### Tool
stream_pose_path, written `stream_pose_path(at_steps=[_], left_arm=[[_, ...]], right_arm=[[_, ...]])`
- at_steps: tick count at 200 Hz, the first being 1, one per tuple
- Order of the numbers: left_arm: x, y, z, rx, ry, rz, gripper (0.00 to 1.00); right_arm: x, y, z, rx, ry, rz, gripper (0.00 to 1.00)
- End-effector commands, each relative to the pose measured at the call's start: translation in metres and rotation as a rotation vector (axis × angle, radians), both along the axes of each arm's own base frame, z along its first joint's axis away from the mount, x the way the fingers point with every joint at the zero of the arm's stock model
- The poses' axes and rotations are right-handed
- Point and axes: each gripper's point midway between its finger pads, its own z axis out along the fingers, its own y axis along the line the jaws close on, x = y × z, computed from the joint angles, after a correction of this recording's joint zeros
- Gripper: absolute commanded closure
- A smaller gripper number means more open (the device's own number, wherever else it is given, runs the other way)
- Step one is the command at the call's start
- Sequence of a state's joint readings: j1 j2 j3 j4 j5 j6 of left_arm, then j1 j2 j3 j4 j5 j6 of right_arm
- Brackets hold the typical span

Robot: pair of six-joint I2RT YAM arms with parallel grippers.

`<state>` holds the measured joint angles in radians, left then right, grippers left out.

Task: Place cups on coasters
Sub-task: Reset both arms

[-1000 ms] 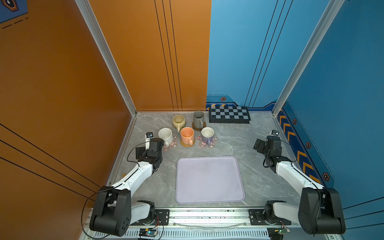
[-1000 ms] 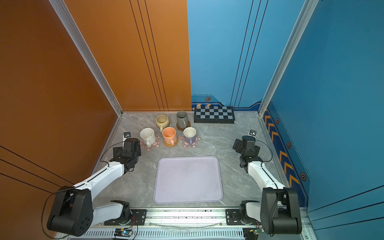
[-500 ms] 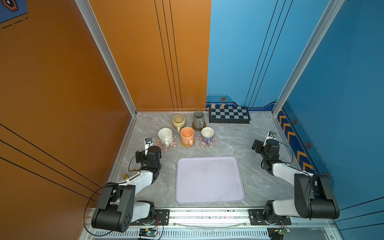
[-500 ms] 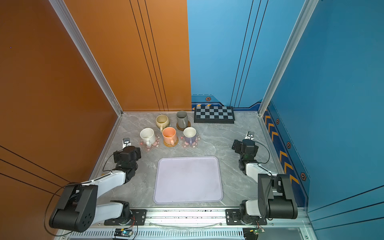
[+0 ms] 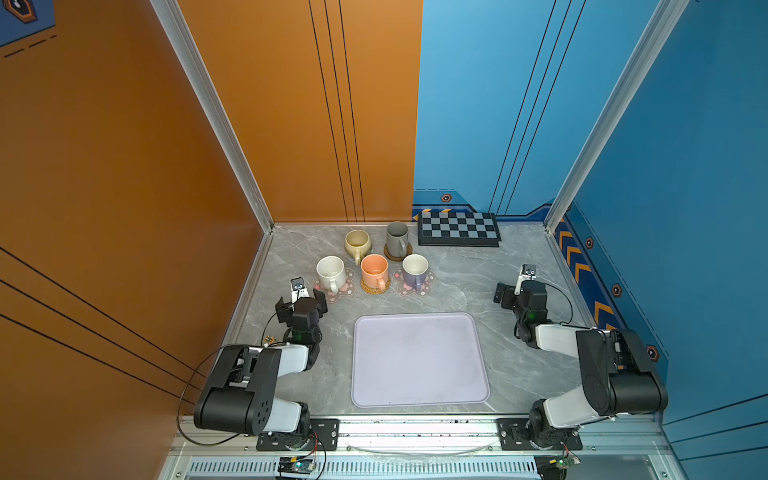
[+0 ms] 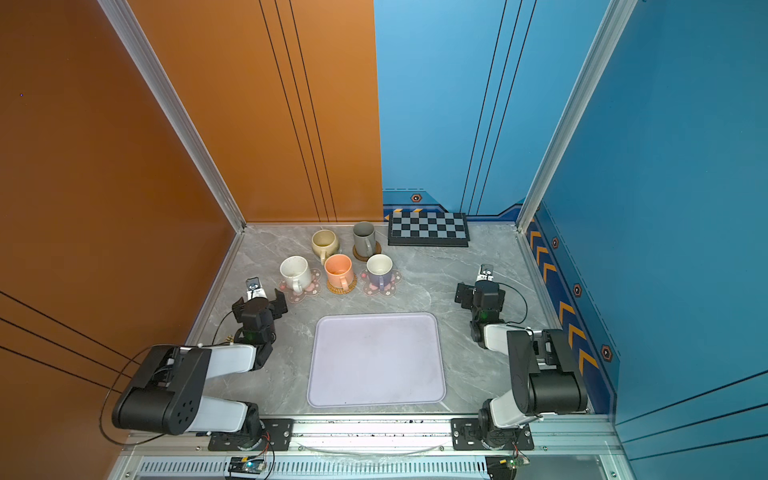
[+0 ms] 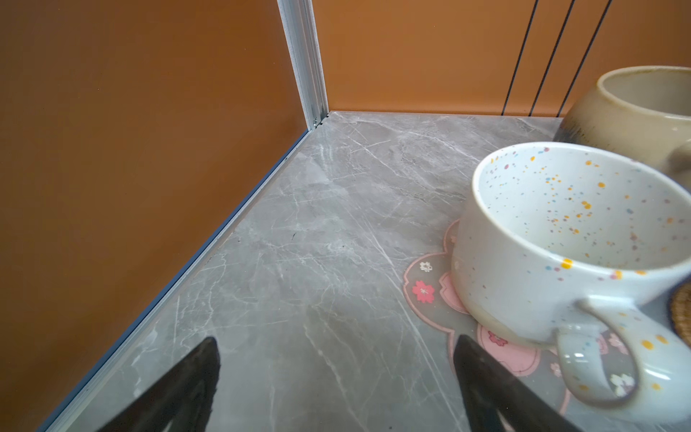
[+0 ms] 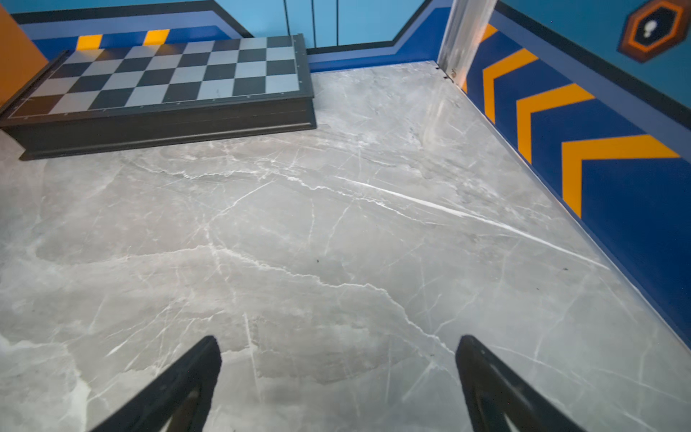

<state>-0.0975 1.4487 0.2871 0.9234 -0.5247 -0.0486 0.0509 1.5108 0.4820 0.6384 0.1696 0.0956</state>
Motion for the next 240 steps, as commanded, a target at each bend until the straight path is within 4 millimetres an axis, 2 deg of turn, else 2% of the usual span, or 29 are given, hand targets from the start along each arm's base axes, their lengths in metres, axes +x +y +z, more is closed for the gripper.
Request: stream_pose_path(at_steps=[1, 25, 35, 43, 74, 92, 111, 240], left_arm=[[0.009, -0.015, 0.013, 0.010, -0.074, -0.083, 0.02], [0.014, -0.028, 0.009, 0.040, -0.056, -0.137, 0.02], [0.015, -0.028, 0.010, 0.045, -0.064, -0.133, 0.02], [0.015, -0.029, 0.010, 0.045, -0.066, -0.136, 0.02], [0.014, -0.030, 0.005, 0.044, -0.055, -0.143, 0.02], [0.021, -0.037, 0.001, 0.079, -0.061, -0.173, 0.02], [0.017, -0.035, 0.000, 0.063, -0.056, -0.167, 0.02], [0.027, -0.031, -0.004, 0.040, -0.011, -0.160, 0.02]], right_arm=[[0.000, -0.002, 0.012, -0.055, -0.064, -0.006, 0.00], [-0.006, -0.003, 0.011, -0.048, -0.109, -0.003, 0.00], [-0.009, -0.001, 0.004, -0.053, -0.110, 0.001, 0.00], [-0.010, -0.001, 0.008, -0.060, -0.152, -0.001, 0.00], [-0.011, 0.000, 0.007, -0.069, -0.137, -0.005, 0.00], [-0.009, 0.000, 0.007, -0.059, -0.137, 0.005, 0.00], [-0.008, -0.001, 0.006, -0.052, -0.133, 0.006, 0.00], [-0.008, -0.003, 0.005, -0.039, -0.125, 0.006, 0.00]])
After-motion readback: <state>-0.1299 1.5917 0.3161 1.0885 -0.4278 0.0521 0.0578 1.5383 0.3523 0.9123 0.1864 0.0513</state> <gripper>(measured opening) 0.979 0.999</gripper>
